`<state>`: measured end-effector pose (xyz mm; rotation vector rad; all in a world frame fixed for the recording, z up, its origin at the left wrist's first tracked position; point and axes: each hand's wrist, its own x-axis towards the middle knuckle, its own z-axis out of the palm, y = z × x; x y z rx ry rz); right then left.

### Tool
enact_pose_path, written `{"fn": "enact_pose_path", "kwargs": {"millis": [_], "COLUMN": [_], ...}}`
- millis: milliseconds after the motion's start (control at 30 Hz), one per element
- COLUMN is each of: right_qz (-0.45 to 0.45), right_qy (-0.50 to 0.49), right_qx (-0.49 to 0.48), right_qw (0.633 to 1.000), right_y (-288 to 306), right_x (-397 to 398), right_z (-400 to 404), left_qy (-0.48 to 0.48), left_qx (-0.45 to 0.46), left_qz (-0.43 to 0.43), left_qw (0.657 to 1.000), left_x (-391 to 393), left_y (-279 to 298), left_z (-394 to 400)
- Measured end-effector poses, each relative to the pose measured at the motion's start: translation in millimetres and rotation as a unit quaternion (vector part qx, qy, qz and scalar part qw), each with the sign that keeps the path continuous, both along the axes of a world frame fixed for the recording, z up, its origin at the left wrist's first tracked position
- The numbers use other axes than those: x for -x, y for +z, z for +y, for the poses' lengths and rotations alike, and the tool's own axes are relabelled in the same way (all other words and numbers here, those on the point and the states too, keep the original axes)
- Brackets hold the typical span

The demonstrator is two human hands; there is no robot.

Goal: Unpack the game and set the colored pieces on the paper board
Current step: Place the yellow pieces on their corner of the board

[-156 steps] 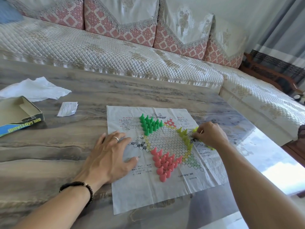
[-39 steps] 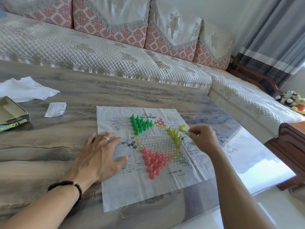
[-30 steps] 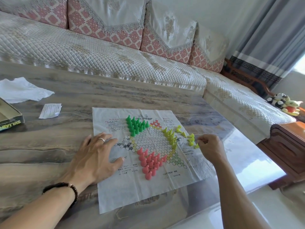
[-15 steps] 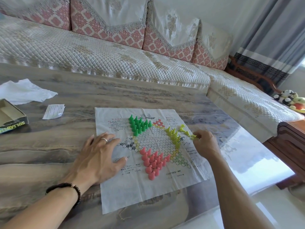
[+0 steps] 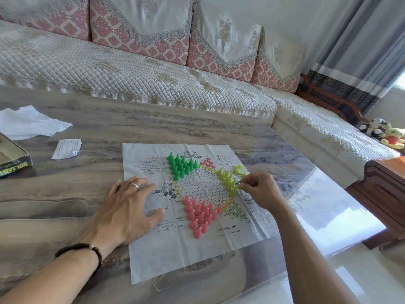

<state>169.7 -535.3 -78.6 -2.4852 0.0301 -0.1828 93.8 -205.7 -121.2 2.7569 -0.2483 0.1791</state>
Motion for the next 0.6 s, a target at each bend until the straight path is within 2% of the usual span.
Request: {"fn": "enact_pose_path", "kwargs": {"millis": [400,600], "right_qz": [0.013,-0.016], "right_qy": [0.036,0.023], "right_qx": [0.062,0.014], "right_qw": [0.997,1.000], "right_y": [-3.1,1.6], "right_x": [-2.2,-1.5], "right_z": [1.4,-2.6], "left_qy": [0.003,0.001], "left_qx": [-0.001,0.002], "left_qz": [-0.001,0.000], "left_qw": [1.000,1.000], "left_x": [1.1,0.0], "left_y": [-1.0,0.6], "left_z": [0.7,0.2]}}
